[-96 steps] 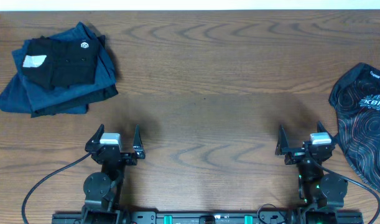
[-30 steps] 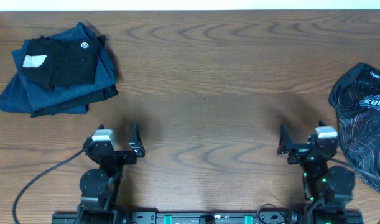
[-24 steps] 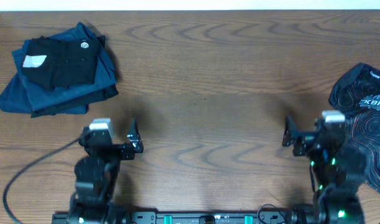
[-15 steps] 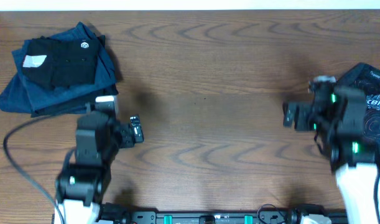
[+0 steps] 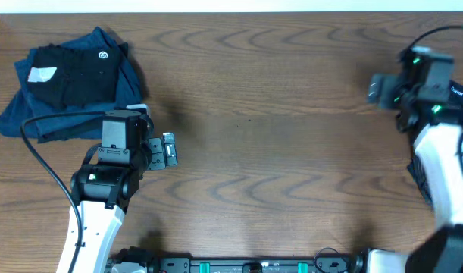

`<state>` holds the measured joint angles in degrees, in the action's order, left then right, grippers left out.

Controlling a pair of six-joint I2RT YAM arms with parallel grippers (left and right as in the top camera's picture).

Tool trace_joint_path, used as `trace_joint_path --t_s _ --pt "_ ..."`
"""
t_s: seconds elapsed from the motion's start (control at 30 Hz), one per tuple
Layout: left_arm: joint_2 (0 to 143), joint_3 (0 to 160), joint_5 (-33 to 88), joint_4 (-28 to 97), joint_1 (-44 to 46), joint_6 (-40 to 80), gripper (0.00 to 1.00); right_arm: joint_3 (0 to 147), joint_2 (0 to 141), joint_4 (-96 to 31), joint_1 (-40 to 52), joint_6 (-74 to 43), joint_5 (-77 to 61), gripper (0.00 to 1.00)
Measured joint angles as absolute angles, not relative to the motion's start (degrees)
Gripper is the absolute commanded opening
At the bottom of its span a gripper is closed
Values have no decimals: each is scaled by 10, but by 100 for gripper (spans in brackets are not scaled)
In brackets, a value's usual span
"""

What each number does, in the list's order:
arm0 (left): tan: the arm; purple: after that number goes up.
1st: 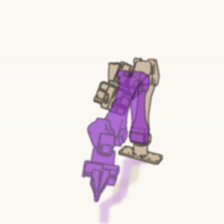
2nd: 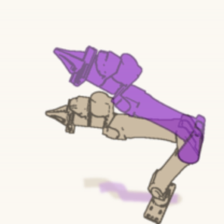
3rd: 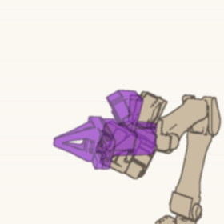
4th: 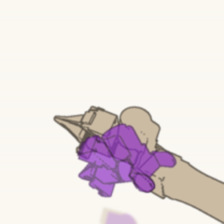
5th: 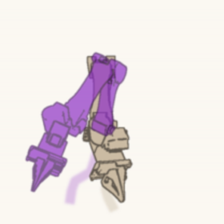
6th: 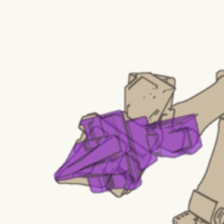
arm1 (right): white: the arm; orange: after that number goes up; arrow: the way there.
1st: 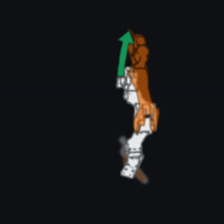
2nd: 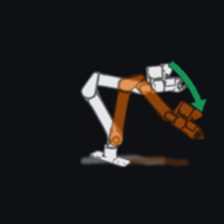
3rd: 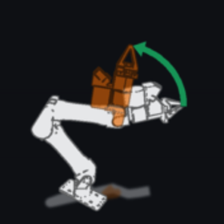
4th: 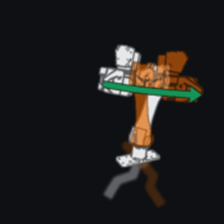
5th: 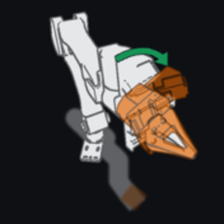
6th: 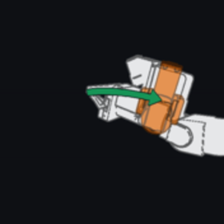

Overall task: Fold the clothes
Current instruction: 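Reach the right gripper to the black printed shirt and grasp it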

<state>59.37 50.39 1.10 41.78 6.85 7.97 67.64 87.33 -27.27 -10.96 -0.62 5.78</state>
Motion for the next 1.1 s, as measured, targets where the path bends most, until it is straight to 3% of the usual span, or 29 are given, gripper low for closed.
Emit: trace_joint_path --t_s 0.37,0.63,0.7,0.77,0.8,1.1 --pt "594 504 11 416 69 80 98 783 1084 -291 -209 -19 102 99" --pt "594 504 11 416 69 80 98 783 1168 -263 -221 -26 113 83" --pt "594 504 11 416 69 80 98 783 1183 -260 -221 -27 114 67" --pt "594 504 11 416 69 80 98 784 1194 -256 -222 -36 112 21" --pt "594 504 11 416 69 80 98 787 1194 -256 -223 -40 114 2" --pt "594 504 11 408 69 80 98 797 1192 -273 -234 -68 114 1"
